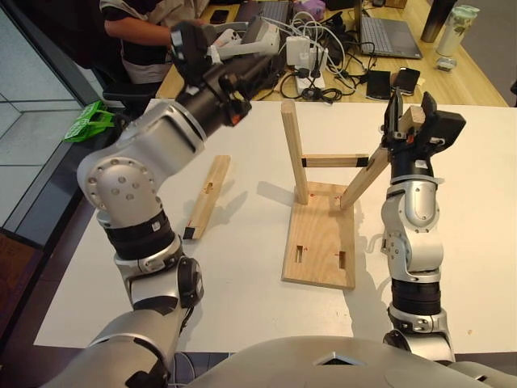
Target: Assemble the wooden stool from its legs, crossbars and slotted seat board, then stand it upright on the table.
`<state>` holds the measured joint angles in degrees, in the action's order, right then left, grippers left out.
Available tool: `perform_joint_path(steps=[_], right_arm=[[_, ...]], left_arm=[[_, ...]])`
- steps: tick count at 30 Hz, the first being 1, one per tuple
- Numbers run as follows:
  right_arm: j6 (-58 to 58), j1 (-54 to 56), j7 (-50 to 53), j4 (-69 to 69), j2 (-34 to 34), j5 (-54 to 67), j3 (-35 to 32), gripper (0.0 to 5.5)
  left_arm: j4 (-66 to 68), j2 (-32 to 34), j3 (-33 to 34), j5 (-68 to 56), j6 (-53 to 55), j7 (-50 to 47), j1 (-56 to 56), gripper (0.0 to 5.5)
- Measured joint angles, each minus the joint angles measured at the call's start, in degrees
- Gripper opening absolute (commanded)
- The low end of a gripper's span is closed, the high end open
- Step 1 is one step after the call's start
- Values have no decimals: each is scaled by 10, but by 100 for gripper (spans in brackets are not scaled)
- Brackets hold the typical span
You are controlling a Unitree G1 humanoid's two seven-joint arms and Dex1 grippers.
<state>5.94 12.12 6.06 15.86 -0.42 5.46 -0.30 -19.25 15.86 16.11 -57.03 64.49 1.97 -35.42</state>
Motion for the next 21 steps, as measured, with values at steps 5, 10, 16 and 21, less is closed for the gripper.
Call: perform_joint_path(steps=[5,10,16,21], right_arm=[[39,6,-33,9,-21,12,-11,261],[70,4,-53,25,-30,21,-11,261],[81,4,-66,25,-35,21,-15,265],[82,5,-68,25,-34,21,-17,265]], left_arm=[[8,-14,-29,50,14,-56,29,293],[11,-51,-40,92,-16,-88,41,293],[1,-29,-5,92,-73,-33,41,367],[4,-24,-36,99,-52,-24,38,376]])
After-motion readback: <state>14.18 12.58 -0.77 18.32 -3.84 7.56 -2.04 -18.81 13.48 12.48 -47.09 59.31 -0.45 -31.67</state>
